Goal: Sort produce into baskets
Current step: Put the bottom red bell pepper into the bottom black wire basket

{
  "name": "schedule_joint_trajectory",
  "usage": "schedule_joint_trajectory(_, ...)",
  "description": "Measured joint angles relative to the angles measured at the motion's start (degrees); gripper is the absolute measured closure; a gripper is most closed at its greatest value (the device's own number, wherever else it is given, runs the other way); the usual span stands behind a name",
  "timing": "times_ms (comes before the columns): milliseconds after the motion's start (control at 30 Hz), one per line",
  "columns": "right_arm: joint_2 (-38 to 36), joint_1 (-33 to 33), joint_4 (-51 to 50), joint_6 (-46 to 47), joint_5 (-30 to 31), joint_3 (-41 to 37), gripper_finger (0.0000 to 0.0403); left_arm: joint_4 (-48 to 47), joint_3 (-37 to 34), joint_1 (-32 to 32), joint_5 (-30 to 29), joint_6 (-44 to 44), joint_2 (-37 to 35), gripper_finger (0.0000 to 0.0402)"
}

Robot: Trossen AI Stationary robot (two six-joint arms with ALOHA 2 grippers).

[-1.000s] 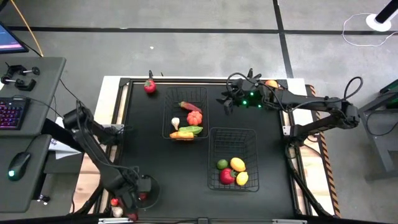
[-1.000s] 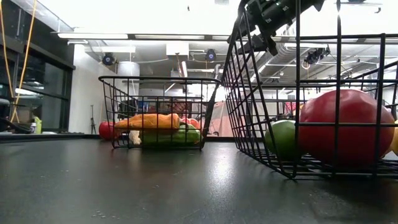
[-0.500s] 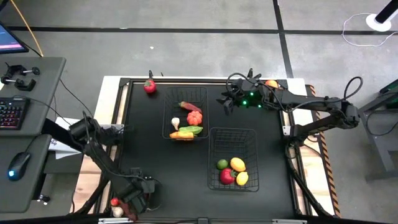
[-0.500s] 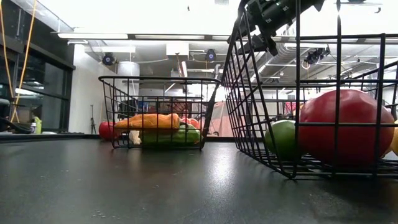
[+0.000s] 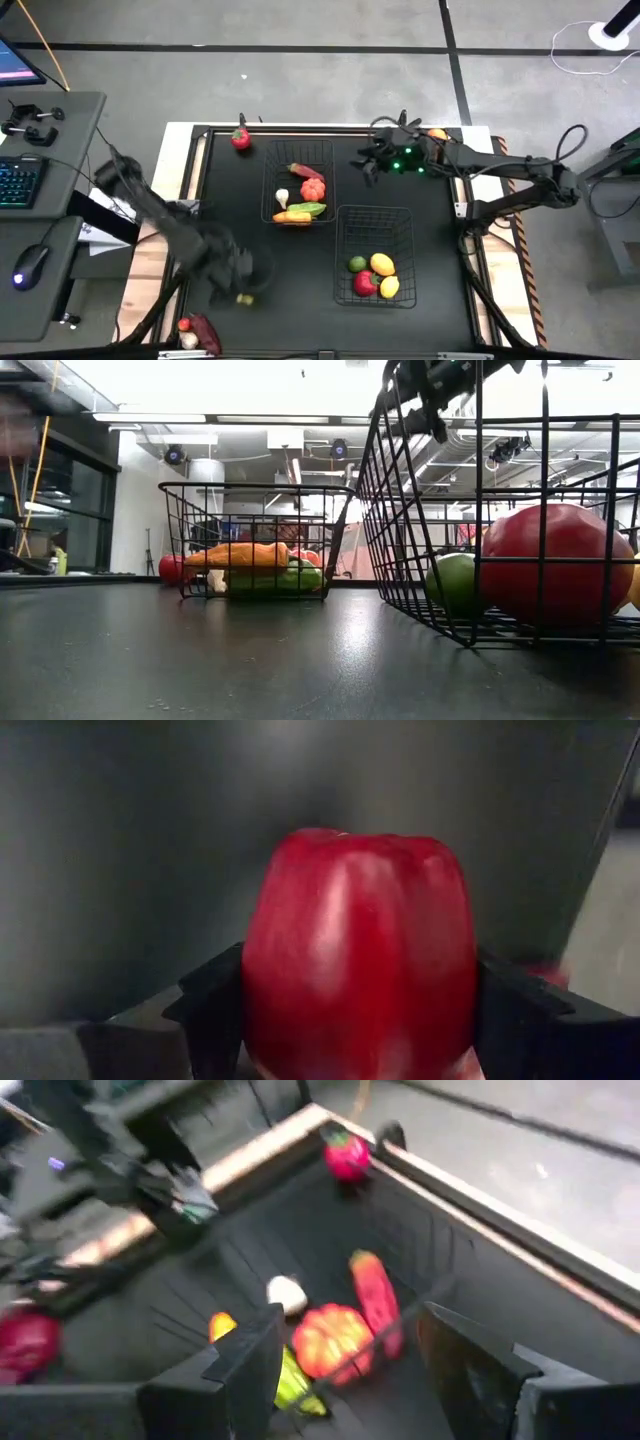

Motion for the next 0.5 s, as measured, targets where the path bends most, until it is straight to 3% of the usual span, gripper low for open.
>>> schedule_joint_trajectory(133,-4.04,0.02,3.22,-0.95,-0.75,0.0,0.018,1.77,1.75,11.73,-10.62,8.28,-6.03,0.0128)
schedule_joint_trajectory(233,-7.44,0.02,3.87,-0.95,-0.59,0.0,0.018,8.07,3.89,20.46,-15.36,19.24,-6.85,0.0128)
schedule_joint_trajectory(367,-11.02,0.15,2.31,0.22,0.73,0.0,0.018,22.74,6.6,29.1,-15.56,33.57,-2.89,0.0128)
schedule_joint_trajectory(500,-13.15,0.15,-0.72,0.58,2.59,0.0,0.018,37.15,11.05,33.34,-11.33,41.61,5.8,0.0128)
